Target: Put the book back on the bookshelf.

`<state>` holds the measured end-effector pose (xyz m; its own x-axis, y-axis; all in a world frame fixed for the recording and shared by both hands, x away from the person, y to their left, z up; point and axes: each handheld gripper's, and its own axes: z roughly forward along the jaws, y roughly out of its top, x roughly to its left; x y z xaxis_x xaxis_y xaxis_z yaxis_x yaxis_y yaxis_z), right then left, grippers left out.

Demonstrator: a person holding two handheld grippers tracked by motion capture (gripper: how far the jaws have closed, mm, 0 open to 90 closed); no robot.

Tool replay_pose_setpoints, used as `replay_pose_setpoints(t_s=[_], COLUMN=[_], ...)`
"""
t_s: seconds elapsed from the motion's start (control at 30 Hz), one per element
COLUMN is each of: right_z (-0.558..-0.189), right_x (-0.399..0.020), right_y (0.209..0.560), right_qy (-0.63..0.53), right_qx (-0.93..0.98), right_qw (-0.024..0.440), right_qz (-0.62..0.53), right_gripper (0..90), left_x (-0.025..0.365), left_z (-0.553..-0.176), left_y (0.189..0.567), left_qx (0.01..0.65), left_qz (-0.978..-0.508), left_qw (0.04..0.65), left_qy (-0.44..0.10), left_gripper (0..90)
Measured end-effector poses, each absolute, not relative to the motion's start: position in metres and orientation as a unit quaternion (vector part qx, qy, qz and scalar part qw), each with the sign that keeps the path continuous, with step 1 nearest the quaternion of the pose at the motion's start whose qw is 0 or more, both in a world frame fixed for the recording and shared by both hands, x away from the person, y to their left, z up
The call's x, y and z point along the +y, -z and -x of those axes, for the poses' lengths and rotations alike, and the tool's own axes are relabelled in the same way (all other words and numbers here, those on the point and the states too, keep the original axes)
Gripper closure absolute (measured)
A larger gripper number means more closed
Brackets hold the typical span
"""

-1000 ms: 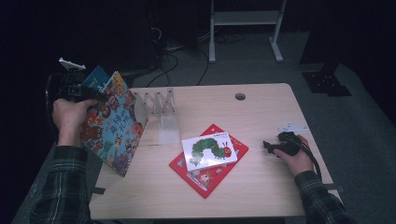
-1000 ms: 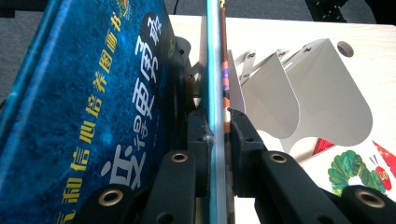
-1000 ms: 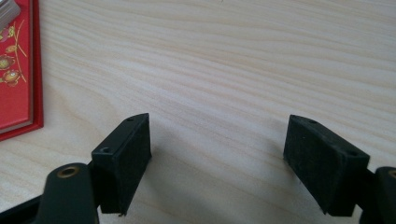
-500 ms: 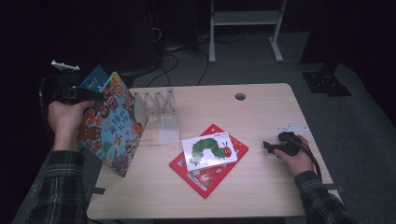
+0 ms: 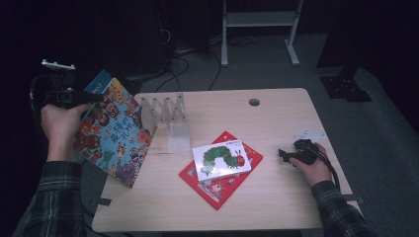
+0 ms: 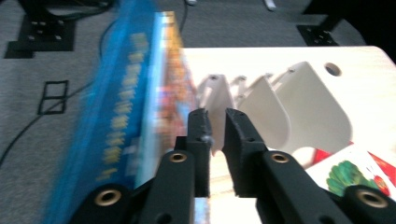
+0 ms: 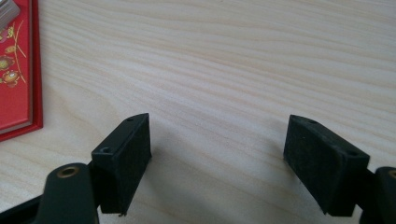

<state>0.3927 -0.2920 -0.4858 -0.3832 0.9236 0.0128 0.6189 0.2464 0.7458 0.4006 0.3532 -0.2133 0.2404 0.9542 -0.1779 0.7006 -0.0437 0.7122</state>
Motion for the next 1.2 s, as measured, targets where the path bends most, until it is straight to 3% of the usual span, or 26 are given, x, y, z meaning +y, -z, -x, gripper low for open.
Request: replay_pose_setpoints(t_s=[0.13,0.53,1.03,1.2], right_z=[-0.392,-0.393,-0.392,-0.392], right_x=[-0.292,-0.292,-0.293,-0.292], right_y=[0.486,0.486,0.486,0.485], right_qy=[-0.343,-0.343,-0.344,-0.345], right_qx=[0.758,0.758,0.759,0.761], right_qw=[0.222,0.221,0.221,0.221], right_qz=[-0.509,-0.509,-0.506,-0.504], right_gripper=[21.8,21.8,22.7,25.0], left_x=[0.342,0.29,0.241,0.229], left_z=[-0.403,-0.409,-0.403,-0.398], left_y=[0.217,0.231,0.283,0.304], left_qx=[0.578,0.521,0.479,0.47], left_qz=[-0.723,-0.799,-0.836,-0.844], left_qw=[0.345,0.289,0.264,0.253], left_qy=[-0.156,-0.087,-0.047,-0.056], left_gripper=[89.5,89.8,89.7,88.9])
